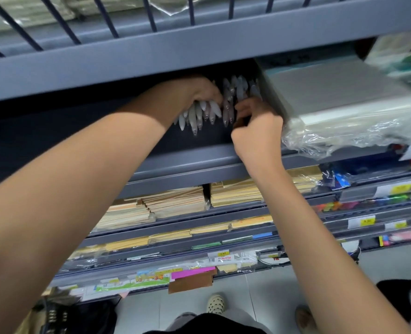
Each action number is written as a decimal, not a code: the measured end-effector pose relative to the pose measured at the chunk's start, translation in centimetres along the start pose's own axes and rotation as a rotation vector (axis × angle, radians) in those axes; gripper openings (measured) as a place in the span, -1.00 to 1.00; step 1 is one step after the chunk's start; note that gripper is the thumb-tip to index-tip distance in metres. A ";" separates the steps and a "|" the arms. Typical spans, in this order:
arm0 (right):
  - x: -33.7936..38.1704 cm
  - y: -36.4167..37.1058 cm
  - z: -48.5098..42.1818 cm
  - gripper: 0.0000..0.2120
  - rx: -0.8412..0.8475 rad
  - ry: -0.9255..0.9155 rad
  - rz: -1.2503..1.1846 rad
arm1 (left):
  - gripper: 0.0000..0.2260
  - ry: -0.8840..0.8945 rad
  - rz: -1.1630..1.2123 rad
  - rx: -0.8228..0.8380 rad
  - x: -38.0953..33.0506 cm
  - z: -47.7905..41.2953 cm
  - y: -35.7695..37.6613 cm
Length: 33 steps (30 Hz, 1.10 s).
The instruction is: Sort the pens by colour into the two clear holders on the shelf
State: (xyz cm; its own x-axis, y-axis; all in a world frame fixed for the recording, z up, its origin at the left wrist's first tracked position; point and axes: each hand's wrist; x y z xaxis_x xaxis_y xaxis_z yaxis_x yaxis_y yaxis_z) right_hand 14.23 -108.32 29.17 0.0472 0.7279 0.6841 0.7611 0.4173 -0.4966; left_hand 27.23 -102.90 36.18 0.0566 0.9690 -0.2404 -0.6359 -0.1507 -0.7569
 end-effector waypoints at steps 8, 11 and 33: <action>0.1 -0.1 0.1 -0.63 0.010 0.009 0.015 | -0.61 -0.016 -0.218 -0.033 -0.2 0.7 -0.5; 0.2 -0.2 0.1 -0.64 0.015 0.016 0.015 | -0.70 0.001 -0.261 -0.004 0.8 0.2 -1.2; 2.3 0.2 1.1 -0.88 0.112 0.020 0.284 | -0.68 0.178 -0.183 -0.208 2.7 -0.3 -2.2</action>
State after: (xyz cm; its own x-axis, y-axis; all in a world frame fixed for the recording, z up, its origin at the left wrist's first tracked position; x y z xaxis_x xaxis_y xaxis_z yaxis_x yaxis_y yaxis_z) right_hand 13.79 -106.00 30.03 0.2614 0.8135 0.5195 0.6394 0.2572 -0.7245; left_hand 28.98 -99.99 36.98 0.3011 0.9370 -0.1772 -0.4331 -0.0312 -0.9008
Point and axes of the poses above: each hand's wrist, its own z-axis away from the middle knuckle, its own y-axis out of the palm, x = y × z, and after that the axes turned 9 degrees about -y, right-handed
